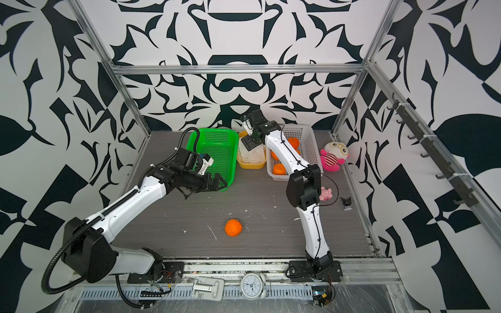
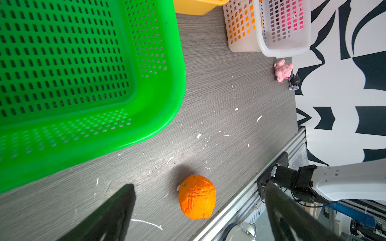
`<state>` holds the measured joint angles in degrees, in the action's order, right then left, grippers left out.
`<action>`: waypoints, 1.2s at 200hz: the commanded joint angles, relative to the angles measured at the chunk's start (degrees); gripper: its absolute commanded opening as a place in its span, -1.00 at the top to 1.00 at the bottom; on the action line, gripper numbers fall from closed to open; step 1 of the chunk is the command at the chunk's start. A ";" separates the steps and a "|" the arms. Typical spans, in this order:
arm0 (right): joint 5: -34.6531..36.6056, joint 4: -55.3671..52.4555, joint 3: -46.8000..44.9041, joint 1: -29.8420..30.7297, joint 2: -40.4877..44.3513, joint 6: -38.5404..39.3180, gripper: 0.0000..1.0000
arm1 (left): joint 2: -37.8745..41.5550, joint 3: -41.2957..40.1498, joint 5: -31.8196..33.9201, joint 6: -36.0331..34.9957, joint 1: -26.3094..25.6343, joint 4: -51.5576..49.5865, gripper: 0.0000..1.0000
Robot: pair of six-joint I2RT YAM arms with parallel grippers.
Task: Remove foam nets from oranges
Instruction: Place the foam net into the storage box, then pick up the orange from the center of the board.
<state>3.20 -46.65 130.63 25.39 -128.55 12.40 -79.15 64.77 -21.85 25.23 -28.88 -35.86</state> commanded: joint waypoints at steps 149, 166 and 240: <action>-5.26 -1.71 6.98 -0.35 2.52 1.36 -0.73 | -0.23 0.80 0.39 0.25 0.35 -0.17 -0.99; -8.05 0.36 -0.24 -0.34 9.02 1.28 -0.71 | 0.81 0.30 0.08 0.80 0.40 -0.16 -0.99; -21.11 21.88 -63.11 7.58 51.72 11.09 -0.56 | 10.79 -12.16 -5.42 6.46 -0.32 -1.80 -0.99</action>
<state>-11.14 -33.91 82.96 28.93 -87.77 17.23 -72.42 57.41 -24.05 28.36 -28.77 -36.27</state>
